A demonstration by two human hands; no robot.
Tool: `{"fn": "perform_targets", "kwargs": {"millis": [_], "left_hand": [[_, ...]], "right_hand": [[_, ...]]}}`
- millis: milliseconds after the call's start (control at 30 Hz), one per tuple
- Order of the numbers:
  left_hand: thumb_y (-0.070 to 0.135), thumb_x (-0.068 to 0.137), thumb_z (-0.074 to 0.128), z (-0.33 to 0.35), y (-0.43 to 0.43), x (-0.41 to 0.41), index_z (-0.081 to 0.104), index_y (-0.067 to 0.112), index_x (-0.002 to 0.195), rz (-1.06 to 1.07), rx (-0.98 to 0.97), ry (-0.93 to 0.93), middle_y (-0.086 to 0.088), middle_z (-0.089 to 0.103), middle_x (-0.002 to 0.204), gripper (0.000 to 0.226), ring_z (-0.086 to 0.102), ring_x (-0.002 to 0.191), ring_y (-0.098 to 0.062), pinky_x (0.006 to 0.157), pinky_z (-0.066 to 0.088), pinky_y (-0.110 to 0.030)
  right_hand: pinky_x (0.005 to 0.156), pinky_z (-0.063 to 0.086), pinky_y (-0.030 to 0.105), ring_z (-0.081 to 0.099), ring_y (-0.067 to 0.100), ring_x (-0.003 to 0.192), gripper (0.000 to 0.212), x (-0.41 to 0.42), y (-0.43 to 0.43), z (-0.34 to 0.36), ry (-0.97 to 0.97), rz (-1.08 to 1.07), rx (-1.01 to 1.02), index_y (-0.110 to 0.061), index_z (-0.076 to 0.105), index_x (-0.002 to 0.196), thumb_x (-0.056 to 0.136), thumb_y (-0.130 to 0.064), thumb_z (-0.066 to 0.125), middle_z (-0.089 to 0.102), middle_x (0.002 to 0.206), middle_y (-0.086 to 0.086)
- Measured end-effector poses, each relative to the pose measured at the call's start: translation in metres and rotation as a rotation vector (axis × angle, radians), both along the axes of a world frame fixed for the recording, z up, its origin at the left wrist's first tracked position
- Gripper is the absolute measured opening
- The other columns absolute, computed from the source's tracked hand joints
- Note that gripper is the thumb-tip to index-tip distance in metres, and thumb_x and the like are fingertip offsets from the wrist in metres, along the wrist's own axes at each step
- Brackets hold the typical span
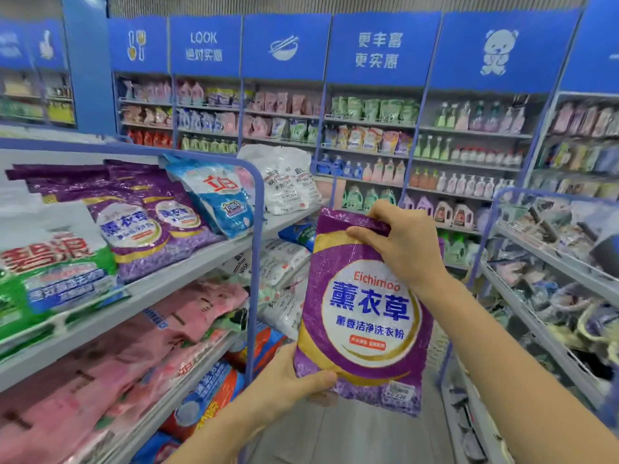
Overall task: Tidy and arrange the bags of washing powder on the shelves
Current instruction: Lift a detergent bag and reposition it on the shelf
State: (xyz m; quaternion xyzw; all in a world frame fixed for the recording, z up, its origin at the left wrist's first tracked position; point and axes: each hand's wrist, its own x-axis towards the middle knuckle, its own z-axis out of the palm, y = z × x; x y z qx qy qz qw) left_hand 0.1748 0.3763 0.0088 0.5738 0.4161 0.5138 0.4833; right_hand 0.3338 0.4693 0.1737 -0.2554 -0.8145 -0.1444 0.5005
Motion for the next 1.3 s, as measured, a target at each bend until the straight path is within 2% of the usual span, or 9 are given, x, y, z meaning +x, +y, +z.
{"fn": "perform_targets", "kwargs": {"millis": [100,233,333,600,667,800,933,1133,1300], "left_hand": [[0.011,0.085,0.069,0.005,0.04,-0.018,0.065,0.016,0.109,0.004,-0.003,0.025,-0.008,0.073,0.101,0.026,0.071,0.078,-0.024,0.065,0.06,-0.037],[0.023,0.078,0.074,0.001,0.078,-0.042,0.074,0.02,0.098,0.052,-0.009,0.007,-0.003,0.075,0.087,0.021,0.067,0.053,-0.017,0.051,0.055,-0.025],[0.035,0.069,0.08,-0.009,0.098,-0.063,0.066,0.013,0.099,0.234,0.005,-0.017,-0.004,0.074,0.072,0.039,0.066,0.052,-0.017,0.051,0.052,-0.024],[0.028,0.081,0.06,-0.017,0.147,-0.133,0.056,0.009,0.079,0.559,0.097,0.052,0.004,0.059,0.045,0.02,0.054,0.034,-0.009,0.04,0.033,-0.016],[0.029,0.081,0.066,-0.015,0.157,-0.144,0.061,0.013,0.073,0.658,0.107,0.038,0.005,0.063,0.05,0.018,0.055,0.039,-0.006,0.044,0.037,-0.014],[0.034,0.081,0.071,-0.006,0.169,-0.166,0.07,0.02,0.099,0.796,0.066,0.103,0.011,0.075,0.092,0.022,0.067,0.08,0.002,0.068,0.047,-0.009],[0.046,0.07,0.075,0.029,0.165,-0.19,0.05,0.036,0.125,1.043,0.206,0.26,0.022,0.065,0.116,0.061,0.061,0.106,0.004,0.083,0.047,-0.012],[0.028,0.082,0.064,0.076,0.161,-0.224,0.055,0.028,0.113,1.421,0.36,0.186,0.014,0.072,0.101,0.032,0.069,0.092,-0.007,0.073,0.057,-0.023],[0.018,0.092,0.058,0.066,0.153,-0.243,0.057,0.028,0.104,1.673,0.393,0.06,0.021,0.073,0.089,0.016,0.069,0.082,0.001,0.061,0.052,-0.01]], "right_hand": [[0.048,0.042,0.033,0.048,0.018,0.048,0.039,-0.02,0.046,0.001,0.009,0.013,0.028,-0.003,0.057,0.07,0.075,-0.039,0.071,0.055,0.054,0.005],[0.05,0.04,0.031,0.049,0.019,0.05,0.041,-0.055,0.095,0.002,0.022,0.079,0.014,-0.002,0.058,0.07,0.074,-0.041,0.071,0.056,0.055,0.005],[0.05,0.04,0.031,0.052,0.022,0.05,0.04,-0.088,0.125,0.004,0.02,0.153,0.028,-0.001,0.059,0.071,0.073,-0.038,0.073,0.058,0.056,0.008],[0.054,0.038,0.032,0.05,0.02,0.054,0.036,-0.195,0.201,0.008,0.028,0.481,-0.039,-0.003,0.06,0.072,0.073,-0.036,0.075,0.057,0.06,0.003],[0.052,0.04,0.033,0.051,0.021,0.053,0.037,-0.223,0.214,0.014,-0.01,0.572,-0.001,-0.004,0.06,0.071,0.073,-0.038,0.075,0.06,0.06,0.004],[0.049,0.037,0.033,0.044,0.02,0.049,0.038,-0.266,0.236,0.028,-0.006,0.824,-0.016,-0.003,0.057,0.067,0.071,-0.036,0.076,0.054,0.056,0.003],[0.049,0.033,0.029,0.04,0.017,0.05,0.041,-0.302,0.244,0.044,0.045,1.036,0.033,-0.004,0.056,0.067,0.072,-0.04,0.074,0.049,0.055,-0.001],[0.059,0.037,0.03,0.051,0.02,0.06,0.046,-0.374,0.216,0.064,-0.012,1.13,0.096,-0.005,0.06,0.079,0.074,-0.05,0.07,0.061,0.065,0.007],[0.069,0.038,0.027,0.059,0.017,0.088,0.05,-0.422,0.193,0.056,-0.111,1.064,0.086,-0.018,0.058,0.107,0.079,-0.059,0.059,0.068,0.094,-0.001]]}}
